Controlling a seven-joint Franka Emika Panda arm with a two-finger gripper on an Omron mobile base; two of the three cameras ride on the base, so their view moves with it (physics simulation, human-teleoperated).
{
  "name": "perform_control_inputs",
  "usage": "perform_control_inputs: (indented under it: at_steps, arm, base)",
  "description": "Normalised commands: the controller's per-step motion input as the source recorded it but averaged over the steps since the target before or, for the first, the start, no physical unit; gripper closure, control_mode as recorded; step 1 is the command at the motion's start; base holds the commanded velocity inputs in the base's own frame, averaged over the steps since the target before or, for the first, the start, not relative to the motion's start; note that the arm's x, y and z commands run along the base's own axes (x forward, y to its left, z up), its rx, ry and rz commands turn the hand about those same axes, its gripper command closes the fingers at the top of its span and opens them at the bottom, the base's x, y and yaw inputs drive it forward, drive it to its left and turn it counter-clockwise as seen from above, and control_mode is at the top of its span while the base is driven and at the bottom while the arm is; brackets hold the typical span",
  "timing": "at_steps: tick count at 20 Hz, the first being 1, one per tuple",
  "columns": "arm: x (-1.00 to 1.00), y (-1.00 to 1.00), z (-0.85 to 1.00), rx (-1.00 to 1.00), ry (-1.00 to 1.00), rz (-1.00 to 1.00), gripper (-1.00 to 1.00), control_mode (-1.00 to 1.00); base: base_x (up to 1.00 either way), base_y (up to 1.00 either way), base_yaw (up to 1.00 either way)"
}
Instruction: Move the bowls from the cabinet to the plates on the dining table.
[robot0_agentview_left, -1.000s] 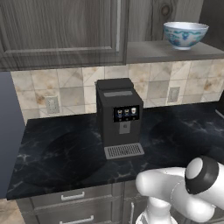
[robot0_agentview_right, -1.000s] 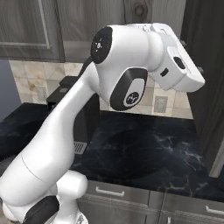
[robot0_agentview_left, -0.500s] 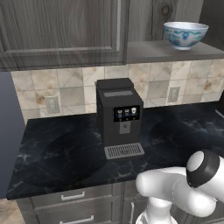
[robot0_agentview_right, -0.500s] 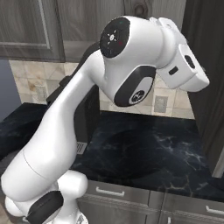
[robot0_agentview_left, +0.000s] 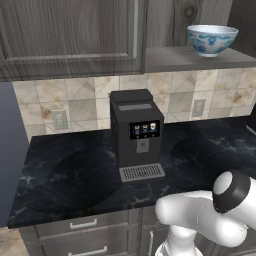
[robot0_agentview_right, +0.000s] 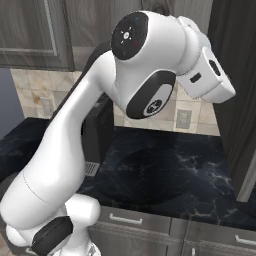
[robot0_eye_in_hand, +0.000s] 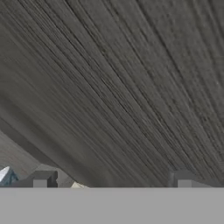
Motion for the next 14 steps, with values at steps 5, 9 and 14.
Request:
perform_control_inputs:
  at_steps: [5,9,14]
  arm:
    - [-0.26,0.38,0.0,-0.11,-0.09,0.04,-1.0,-1.0]
    - [-0.28,0.45,0.0,-0.13,-0.1,0.04,-1.0,-1.0]
    - [-0.26,0.48,0.0,-0.11,-0.07,0.06,-1.0,-1.0]
  base:
    - [0.0,0.0,0.0]
    - [0.0,0.0,0.0]
    - [0.0,0.0,0.0]
